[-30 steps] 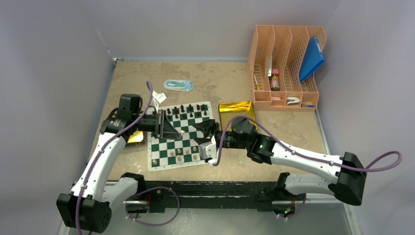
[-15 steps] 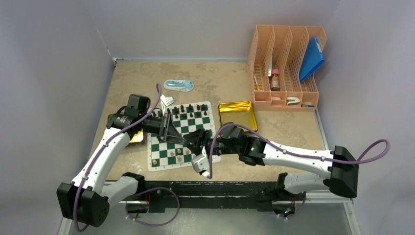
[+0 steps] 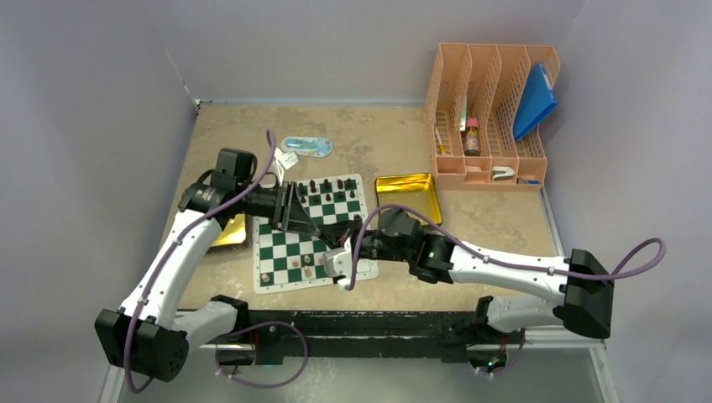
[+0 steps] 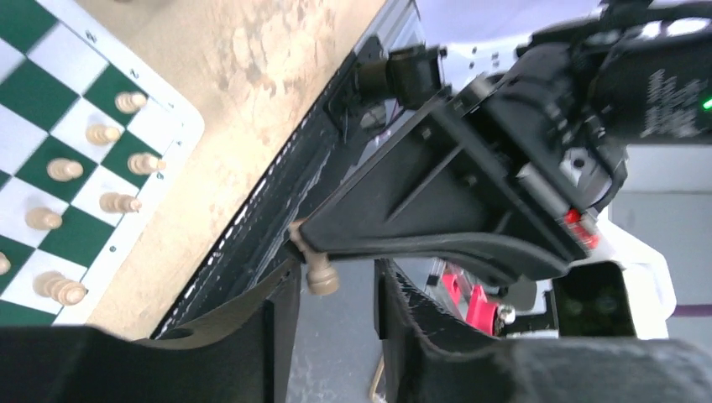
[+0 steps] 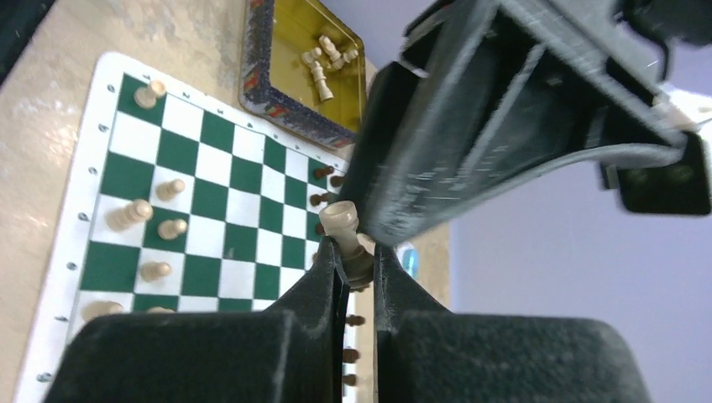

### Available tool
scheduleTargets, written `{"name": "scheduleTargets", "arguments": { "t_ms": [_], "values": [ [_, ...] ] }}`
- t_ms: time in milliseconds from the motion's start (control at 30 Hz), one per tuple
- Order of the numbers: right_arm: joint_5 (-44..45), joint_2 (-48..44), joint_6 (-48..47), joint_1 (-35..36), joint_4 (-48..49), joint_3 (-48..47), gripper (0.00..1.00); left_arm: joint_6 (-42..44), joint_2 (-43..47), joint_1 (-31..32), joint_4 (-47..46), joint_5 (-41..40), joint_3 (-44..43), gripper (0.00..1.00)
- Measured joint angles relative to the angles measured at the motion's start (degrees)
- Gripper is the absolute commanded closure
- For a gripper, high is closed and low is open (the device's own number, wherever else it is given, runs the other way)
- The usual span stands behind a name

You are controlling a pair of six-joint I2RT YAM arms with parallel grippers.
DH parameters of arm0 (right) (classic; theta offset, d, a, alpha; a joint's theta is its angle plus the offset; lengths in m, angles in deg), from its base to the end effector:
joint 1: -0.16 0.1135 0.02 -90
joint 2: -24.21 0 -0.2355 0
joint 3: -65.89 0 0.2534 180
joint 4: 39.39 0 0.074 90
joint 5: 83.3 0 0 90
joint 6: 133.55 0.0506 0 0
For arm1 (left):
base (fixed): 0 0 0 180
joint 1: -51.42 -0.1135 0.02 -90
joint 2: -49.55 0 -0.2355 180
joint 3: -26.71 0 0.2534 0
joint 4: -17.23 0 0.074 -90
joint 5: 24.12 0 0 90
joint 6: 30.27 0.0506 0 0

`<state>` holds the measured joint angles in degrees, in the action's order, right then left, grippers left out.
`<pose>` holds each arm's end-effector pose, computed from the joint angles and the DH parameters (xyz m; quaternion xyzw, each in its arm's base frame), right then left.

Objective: Set up the chess pieces on the board
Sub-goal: Place the chess piece on the chessboard.

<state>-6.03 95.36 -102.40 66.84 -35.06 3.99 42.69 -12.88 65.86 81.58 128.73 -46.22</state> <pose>0.1152 0.2954 0.2851 -0.6854 0.2685 0.1274 0.6648 0.1993 -0.0978 0.2900 0.1433 0.8147 -0.5489 0.1204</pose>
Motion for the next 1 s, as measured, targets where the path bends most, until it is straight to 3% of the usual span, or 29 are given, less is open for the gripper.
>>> {"name": "scheduleTargets", "arguments": {
  "t_ms": [367, 600, 1000],
  "values": [
    [2.7, -3.7, 34.2, 0.0, 16.6, 9.3, 0.97, -3.0, 3.5, 0.2, -4.5, -15.2, -11.8, 0.59],
    [9.0, -1.8, 56.1, -0.3, 22.3, 9.2, 0.99, -2.1, 5.5, 0.2, -4.7, -16.7, -13.4, 0.60],
    [15.5, 0.6, 70.7, -0.4, 25.5, 9.1, 0.99, -0.8, 4.0, 0.2, -1.2, -16.6, -13.2, 0.59]
  ]
}}
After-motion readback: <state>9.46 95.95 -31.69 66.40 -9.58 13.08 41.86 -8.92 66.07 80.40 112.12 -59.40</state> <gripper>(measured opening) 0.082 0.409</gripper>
